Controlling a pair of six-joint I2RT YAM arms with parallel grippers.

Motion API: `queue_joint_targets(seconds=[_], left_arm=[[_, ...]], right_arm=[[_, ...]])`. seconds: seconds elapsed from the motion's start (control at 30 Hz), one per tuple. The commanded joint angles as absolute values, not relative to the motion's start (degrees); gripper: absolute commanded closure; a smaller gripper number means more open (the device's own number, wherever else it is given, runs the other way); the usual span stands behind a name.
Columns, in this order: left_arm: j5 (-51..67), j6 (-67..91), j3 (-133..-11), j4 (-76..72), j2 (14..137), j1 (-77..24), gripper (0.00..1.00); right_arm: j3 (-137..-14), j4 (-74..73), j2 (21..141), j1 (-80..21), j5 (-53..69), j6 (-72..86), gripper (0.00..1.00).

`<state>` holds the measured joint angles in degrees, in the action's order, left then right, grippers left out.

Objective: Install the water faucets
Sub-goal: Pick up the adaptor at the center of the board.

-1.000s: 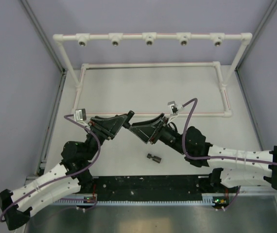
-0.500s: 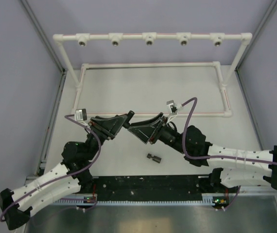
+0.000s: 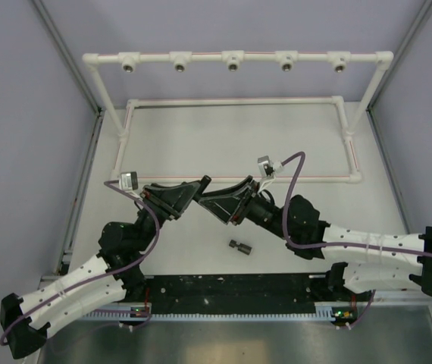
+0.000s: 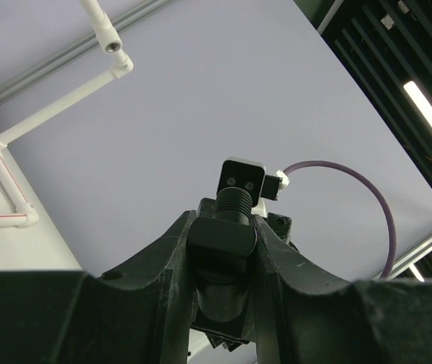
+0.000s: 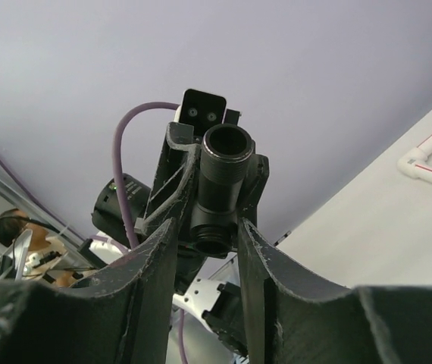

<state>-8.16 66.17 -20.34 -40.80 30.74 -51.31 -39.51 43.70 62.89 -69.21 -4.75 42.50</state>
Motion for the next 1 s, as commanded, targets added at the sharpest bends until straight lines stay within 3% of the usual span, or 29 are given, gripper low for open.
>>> queue_joint_targets(seconds=[0.0,0.07,0.13,0.27,0.4,0.5,0.73,0.97], left_arm=[[-7.8,66.7,-20.5,-45.9,30.8,-51.3,1.0],[-7.7,66.6,-20.5,-45.9,30.8,-51.3,1.0],[-7.6,66.8,-20.5,-46.0,30.9,-51.3,1.0],[-6.6,67.1,-20.5,-46.2,31.3,-51.3,1.0],[-5.2,67.6,-20.4,-47.1,32.4,-51.3,0.75],[-4.7,67.7,-20.6,-47.8,33.0,-51.3,0.65],[-4.9,67.6,-20.9,-48.0,33.6,-51.3,0.54],[-4.9,67.8,-21.4,-48.3,34.1,-51.3,0.54]], right_arm=[[-42.9,45.7,64.3,-69.4,-2.6,42.7,0.69],[-43.1,45.5,64.6,-69.3,-2.5,42.9,0.8],[-43.2,45.0,64.7,-69.3,-2.7,42.9,0.99],[-43.5,43.2,64.2,-69.4,-3.3,42.5,1.0],[-43.6,42.6,64.0,-69.3,-3.2,42.6,1.0],[-43.8,42.4,64.2,-69.3,-2.6,42.9,1.0],[-43.9,41.1,65.0,-69.4,-0.4,43.9,1.0],[-42.8,41.7,65.1,-69.4,-0.8,44.6,1.0]])
